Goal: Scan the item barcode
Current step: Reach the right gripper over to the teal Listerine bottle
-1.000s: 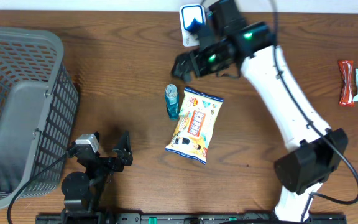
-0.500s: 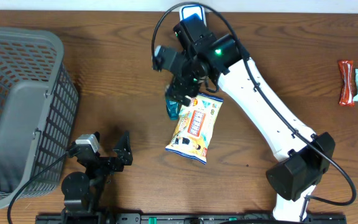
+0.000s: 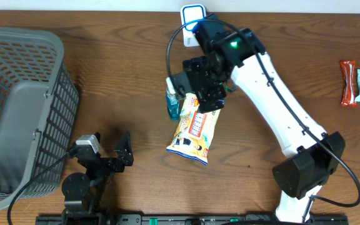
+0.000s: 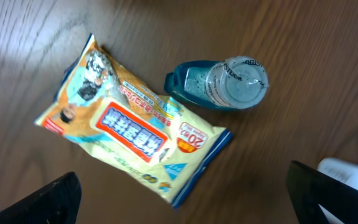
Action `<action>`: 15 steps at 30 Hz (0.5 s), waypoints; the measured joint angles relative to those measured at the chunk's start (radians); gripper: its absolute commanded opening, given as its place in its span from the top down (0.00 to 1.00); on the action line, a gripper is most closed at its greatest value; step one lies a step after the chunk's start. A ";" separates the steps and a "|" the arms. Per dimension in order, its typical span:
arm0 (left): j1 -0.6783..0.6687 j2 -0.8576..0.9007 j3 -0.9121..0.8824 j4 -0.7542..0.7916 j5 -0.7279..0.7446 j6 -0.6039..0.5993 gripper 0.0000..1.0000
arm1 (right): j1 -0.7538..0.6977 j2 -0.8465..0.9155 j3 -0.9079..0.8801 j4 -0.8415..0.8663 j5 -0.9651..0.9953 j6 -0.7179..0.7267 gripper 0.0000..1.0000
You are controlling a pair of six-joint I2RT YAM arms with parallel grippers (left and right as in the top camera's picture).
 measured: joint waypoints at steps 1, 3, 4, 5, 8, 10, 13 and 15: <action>0.000 0.000 0.000 0.000 0.000 0.000 0.02 | -0.009 0.000 0.000 0.000 -0.014 -0.038 0.01; 0.000 0.000 0.000 0.000 0.000 0.000 0.02 | -0.023 0.000 0.000 0.000 -0.034 -0.107 0.01; 0.000 0.000 0.000 0.000 0.000 0.000 0.02 | -0.026 0.002 0.000 0.000 -0.041 -0.145 0.01; 0.000 0.000 0.000 0.000 0.000 0.000 0.02 | -0.027 0.005 0.000 0.000 -0.048 -0.173 0.01; 0.000 0.000 0.000 0.000 0.000 0.000 0.02 | -0.028 0.018 0.000 0.002 -0.070 -0.260 0.01; 0.000 0.000 0.000 0.000 0.000 0.000 0.02 | -0.028 0.027 0.000 0.012 -0.079 -0.304 0.01; 0.000 0.000 0.000 0.000 0.000 0.000 0.02 | -0.024 0.043 0.000 0.053 -0.075 -0.349 0.01; 0.000 0.000 0.000 0.000 0.000 0.000 0.02 | -0.017 0.058 0.000 0.077 -0.062 -0.366 0.01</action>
